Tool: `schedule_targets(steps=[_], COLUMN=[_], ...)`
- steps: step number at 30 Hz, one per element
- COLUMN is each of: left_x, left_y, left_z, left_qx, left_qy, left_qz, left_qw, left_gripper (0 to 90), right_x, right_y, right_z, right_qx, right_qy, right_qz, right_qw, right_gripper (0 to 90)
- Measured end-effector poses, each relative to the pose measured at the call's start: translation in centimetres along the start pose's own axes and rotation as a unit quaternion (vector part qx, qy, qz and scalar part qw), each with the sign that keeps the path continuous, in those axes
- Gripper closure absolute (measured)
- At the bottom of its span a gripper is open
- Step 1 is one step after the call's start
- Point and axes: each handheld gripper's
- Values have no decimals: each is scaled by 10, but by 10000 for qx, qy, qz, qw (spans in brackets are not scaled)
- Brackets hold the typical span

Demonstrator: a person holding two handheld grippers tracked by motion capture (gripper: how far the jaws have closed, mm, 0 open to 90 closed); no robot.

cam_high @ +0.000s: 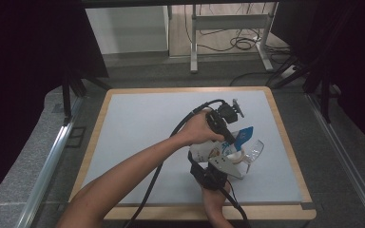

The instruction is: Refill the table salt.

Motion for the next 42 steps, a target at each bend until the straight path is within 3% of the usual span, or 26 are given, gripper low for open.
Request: schedule_targets(steps=[10,17,32,42], left_x=[5,7,11,13], left_y=[6,12,13,20], left_z=[-22,-32,-46,-54], left_qx=[-309,-628,-833,-1064], left_qy=[84,171,231,299], left_qz=[-153,-237,-288,-292], left_qw=[9994,9976,9958,9934], left_gripper=[894,894,893,892], right_x=[5,1,-6,-19], right_y=[-1,3,4,8], right_z=[-17,-22,-29,-30], right_qx=[131,225,470,641], right_qy=[151,213,229,276], right_qz=[-214,-248,-283,-371], right_qw=[9996,9992,9982,9969], right_gripper=[512,510,508,508])
Point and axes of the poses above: each handheld gripper's, and its own axes: y roughly backward along the jaws, z roughly out of its top, x roughly to its left, and after that the axes turned 3 degrees about -z, right-handed
